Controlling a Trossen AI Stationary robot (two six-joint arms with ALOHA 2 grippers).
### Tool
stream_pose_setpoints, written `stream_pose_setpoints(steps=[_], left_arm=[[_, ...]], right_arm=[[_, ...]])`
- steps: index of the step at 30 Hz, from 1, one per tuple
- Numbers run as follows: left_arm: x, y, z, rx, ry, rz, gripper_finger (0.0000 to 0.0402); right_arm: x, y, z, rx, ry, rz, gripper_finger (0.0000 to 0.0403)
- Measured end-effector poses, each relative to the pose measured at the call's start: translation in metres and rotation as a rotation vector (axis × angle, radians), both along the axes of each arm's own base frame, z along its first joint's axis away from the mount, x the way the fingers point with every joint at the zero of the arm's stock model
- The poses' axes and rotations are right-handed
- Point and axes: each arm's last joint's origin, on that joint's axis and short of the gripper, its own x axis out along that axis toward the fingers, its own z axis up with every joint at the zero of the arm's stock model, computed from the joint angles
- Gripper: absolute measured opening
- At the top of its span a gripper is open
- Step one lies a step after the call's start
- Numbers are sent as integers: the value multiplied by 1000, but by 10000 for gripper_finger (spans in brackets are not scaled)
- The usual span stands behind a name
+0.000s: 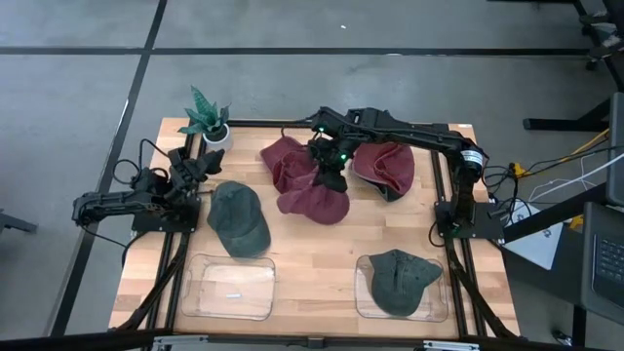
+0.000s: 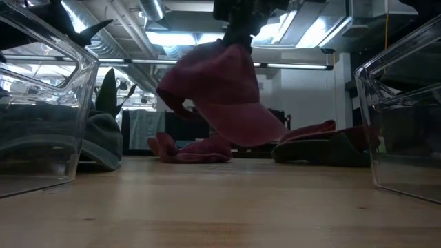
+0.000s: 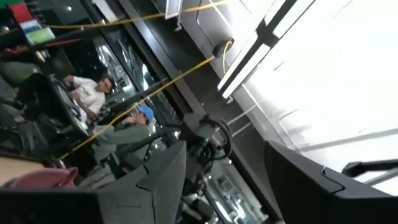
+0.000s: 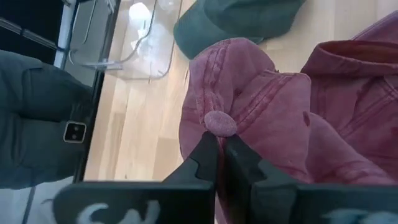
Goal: Pick & Place hat
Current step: Put the bottom red cap into the left transparent bin
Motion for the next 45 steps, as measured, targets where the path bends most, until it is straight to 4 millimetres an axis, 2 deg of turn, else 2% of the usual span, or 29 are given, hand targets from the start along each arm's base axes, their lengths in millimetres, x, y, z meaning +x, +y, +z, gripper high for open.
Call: stream_pose_setpoints(steps=[6,12,15,20,24,30,40,45], left_arm=[[4,-4,0,157,104,-82,210],[19,-4,16,165,478,-163,210],[30,-3,34,256,579,-142,210],[58,0,60,380,721,-115,210],[87,3,69,427,881,-168,210],[122,7,79,461,993,-183,210],[165,13,85,557,1182,-214,210],[179,14,86,580,1276,-269,210]], right_arm=[[0,0,0,29,16,-38,12],[2,5,0,92,58,-106,12],[3,8,0,90,82,-151,12],[6,11,-2,105,94,-194,12],[10,10,2,133,55,-235,12],[12,10,3,159,52,-268,12],[15,10,5,165,13,-274,12],[16,9,6,160,-8,-269,12]])
